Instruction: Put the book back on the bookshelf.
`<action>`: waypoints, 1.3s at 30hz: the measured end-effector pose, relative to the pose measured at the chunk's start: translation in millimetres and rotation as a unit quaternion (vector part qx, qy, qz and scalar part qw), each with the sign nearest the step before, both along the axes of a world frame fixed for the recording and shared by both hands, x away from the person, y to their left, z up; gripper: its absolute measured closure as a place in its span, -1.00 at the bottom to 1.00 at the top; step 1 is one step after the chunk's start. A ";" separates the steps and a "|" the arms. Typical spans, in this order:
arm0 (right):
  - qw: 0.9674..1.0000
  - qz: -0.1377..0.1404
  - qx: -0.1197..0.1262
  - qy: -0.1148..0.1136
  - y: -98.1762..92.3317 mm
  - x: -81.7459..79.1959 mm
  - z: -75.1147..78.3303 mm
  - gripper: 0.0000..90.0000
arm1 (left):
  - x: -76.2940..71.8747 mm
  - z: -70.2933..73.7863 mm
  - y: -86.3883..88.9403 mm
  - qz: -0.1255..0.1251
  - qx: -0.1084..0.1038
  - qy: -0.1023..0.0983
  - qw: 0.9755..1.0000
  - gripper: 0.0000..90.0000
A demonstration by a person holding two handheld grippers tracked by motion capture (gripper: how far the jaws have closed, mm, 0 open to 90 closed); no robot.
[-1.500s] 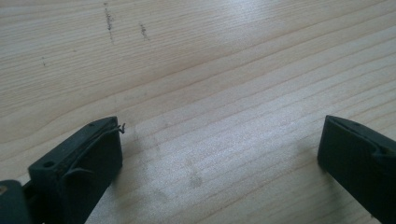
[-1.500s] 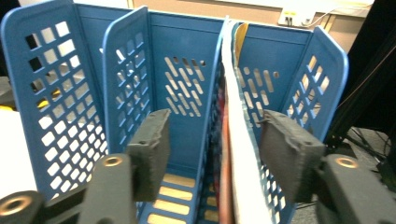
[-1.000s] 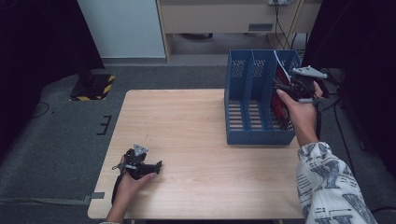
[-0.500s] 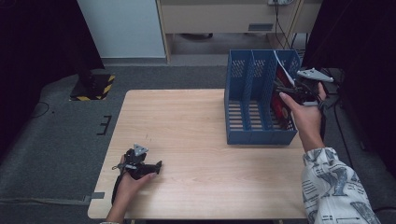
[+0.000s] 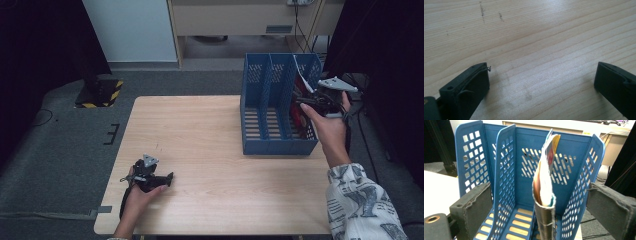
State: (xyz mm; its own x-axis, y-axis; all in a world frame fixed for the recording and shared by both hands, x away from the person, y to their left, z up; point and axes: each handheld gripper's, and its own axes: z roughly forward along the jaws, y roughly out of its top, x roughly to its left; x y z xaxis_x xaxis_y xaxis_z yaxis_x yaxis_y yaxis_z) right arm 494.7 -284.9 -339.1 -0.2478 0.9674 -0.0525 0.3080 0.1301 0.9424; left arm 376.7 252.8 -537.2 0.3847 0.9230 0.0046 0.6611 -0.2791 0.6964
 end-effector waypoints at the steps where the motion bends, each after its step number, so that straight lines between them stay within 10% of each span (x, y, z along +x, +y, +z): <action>1: 1.000 0.001 -0.001 0.002 0.2 0.6 -0.4 -0.84 | 0.0 0.0 0.0 0.000 0.000 0.000 1.000 -1.00; 39: 0.998 0.037 -0.011 0.042 -9.7 -57.2 -39.1 -0.91 | -0.1 0.0 -0.4 0.001 0.000 0.000 1.000 -1.00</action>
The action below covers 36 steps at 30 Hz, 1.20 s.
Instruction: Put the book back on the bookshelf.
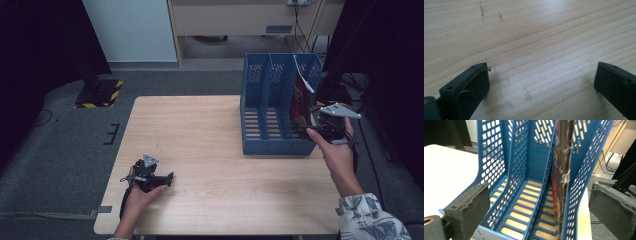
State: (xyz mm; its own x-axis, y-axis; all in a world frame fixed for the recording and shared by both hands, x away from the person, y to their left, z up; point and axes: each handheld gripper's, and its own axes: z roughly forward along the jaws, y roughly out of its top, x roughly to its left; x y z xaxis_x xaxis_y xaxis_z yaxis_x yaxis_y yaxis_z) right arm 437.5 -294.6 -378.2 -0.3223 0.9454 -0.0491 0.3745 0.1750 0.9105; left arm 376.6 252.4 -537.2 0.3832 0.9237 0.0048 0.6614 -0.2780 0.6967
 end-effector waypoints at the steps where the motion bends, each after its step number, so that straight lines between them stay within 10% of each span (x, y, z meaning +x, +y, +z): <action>1: 1.000 0.001 0.002 0.000 0.8 -2.8 -2.8 -0.91 | 0.0 0.0 0.0 0.000 0.000 0.000 1.000 -1.00; 19: 0.996 0.063 -0.005 0.064 34.0 -38.3 -52.8 -0.88 | -0.3 0.0 -0.6 0.000 0.000 0.000 1.000 -1.00; 36: 0.981 0.144 -0.028 0.130 82.1 -70.3 -104.0 -0.88 | -0.4 0.0 -0.8 0.000 0.000 0.000 1.000 -1.00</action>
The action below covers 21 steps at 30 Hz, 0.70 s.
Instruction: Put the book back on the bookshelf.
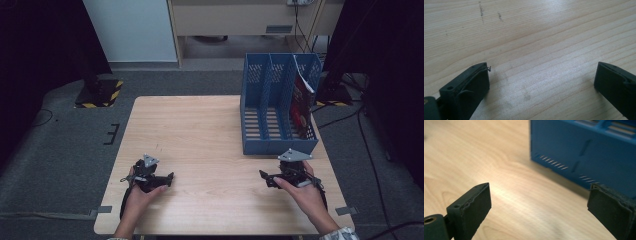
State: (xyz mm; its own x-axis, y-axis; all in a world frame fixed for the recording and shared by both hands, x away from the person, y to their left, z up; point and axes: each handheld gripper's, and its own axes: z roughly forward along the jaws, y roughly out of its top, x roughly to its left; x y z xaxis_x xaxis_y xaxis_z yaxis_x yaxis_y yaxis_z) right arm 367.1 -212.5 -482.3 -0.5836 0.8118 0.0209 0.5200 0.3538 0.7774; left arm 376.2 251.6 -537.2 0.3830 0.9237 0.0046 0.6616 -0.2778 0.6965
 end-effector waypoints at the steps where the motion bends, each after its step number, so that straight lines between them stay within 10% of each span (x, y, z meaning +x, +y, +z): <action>1: 1.000 0.004 -0.002 0.003 2.5 -0.8 -1.9 -0.88 | 0.0 0.0 0.0 0.000 0.000 0.000 1.000 -1.00; 21: 0.996 0.082 -0.023 0.032 102.9 17.7 -35.1 -0.86 | 0.1 0.1 -0.1 -0.002 0.000 0.000 1.000 -1.00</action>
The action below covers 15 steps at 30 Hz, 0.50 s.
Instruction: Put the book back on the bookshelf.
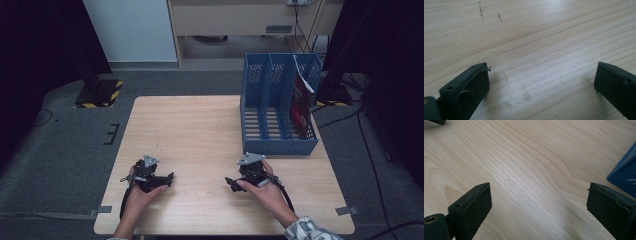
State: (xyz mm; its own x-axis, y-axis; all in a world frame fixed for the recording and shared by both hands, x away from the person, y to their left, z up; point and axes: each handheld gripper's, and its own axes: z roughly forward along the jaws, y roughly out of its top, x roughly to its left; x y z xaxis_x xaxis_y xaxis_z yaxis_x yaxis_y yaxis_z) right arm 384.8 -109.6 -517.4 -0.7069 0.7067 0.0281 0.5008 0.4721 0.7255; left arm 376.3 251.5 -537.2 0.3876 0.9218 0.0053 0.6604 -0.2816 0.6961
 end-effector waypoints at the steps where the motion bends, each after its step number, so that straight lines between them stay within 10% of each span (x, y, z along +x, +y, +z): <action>1: 1.000 -0.001 -0.007 -0.002 5.0 2.1 -2.0 -0.85 | 0.0 0.0 0.0 0.000 0.000 0.000 1.000 -1.00; 5: 0.999 -0.005 -0.035 0.001 20.2 4.7 -11.8 -0.85 | 0.0 0.0 0.0 -0.001 0.000 0.000 1.000 -1.00; 15: 1.000 -0.022 -0.015 0.001 21.9 6.8 -22.2 -0.92 | 0.2 0.0 -0.4 -0.002 0.000 0.000 1.000 -1.00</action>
State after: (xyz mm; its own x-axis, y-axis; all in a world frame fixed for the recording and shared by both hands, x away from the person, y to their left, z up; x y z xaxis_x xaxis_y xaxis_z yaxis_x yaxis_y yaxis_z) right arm 391.7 -87.7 -539.6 -0.6755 0.7373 0.0080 0.5224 0.4709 0.7109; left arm 376.5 251.2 -537.2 0.3908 0.9205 0.0060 0.6591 -0.2844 0.6962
